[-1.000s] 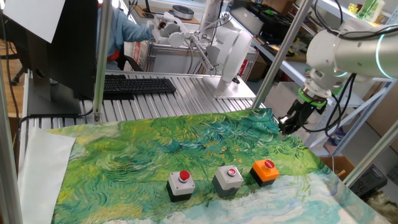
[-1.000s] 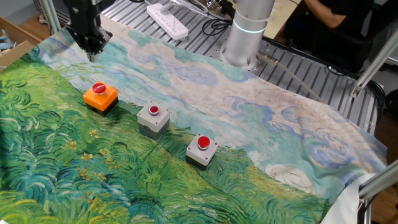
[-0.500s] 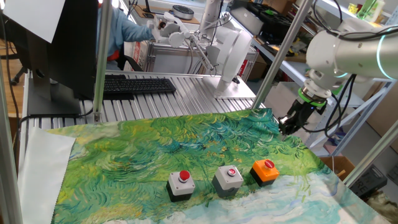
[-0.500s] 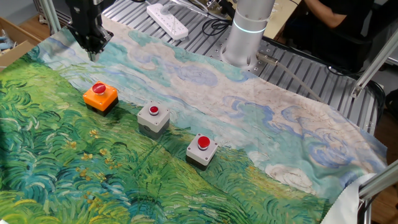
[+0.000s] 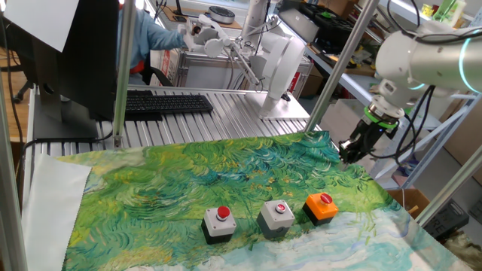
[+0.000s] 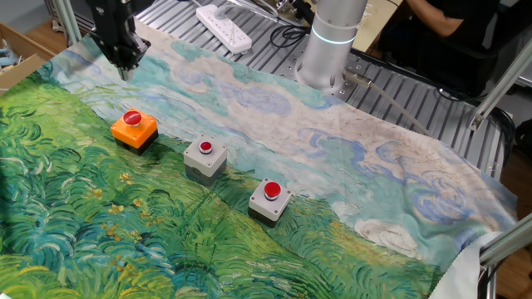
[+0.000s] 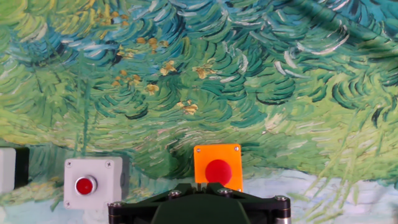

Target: Press three buttons from left to right in sequence

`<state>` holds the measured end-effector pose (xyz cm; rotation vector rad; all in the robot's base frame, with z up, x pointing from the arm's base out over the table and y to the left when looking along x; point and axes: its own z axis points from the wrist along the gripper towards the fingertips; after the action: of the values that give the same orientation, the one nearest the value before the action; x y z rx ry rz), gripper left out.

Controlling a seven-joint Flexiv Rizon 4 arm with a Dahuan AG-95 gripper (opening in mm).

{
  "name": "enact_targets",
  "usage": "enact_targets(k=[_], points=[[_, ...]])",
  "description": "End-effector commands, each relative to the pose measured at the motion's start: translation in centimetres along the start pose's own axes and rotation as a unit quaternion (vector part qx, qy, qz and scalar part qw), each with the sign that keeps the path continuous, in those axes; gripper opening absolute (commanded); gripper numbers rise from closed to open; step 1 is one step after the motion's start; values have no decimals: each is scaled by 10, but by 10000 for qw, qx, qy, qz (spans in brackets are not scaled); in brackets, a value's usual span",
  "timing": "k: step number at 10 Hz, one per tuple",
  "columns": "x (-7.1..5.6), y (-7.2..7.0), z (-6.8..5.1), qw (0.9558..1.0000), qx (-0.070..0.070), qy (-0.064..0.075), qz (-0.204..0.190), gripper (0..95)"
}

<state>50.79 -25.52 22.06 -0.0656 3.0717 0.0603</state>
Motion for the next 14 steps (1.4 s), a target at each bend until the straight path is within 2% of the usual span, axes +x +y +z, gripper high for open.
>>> enact_targets(k=[1,6,14], points=[[6,2,-4,10000,53,15,-3,0],[9,4,-4,9999,136,27,-6,0],[10,6,2,9999,134,21,27,0]])
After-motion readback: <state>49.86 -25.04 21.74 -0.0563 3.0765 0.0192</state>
